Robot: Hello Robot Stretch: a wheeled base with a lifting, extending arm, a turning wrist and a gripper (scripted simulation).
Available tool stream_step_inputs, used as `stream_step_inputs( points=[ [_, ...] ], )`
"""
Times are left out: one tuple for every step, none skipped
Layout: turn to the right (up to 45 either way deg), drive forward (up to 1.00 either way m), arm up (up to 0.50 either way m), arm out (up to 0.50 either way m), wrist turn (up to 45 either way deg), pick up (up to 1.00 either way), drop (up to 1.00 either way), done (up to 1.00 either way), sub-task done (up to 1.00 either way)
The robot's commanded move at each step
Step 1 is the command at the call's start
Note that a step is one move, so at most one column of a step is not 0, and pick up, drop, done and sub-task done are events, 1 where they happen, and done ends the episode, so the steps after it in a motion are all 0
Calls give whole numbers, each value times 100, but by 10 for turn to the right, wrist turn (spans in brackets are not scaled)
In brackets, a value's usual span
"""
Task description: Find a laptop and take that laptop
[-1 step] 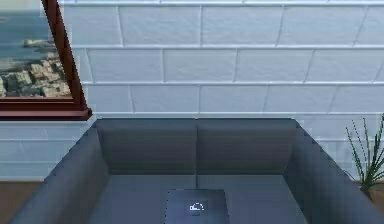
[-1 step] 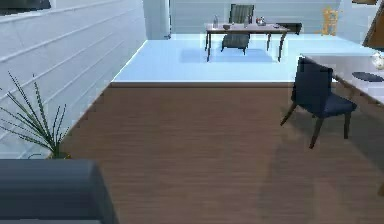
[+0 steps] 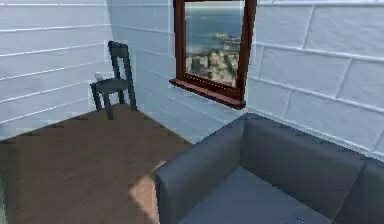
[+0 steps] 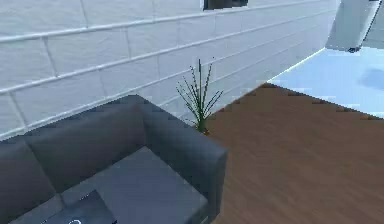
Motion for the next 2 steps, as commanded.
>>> stream_step_inputs(
  points=[
    [-450,0,0,0,0,0,0,0,0],
    [-450,0,0,0,0,0,0,0,0]
  ],
)
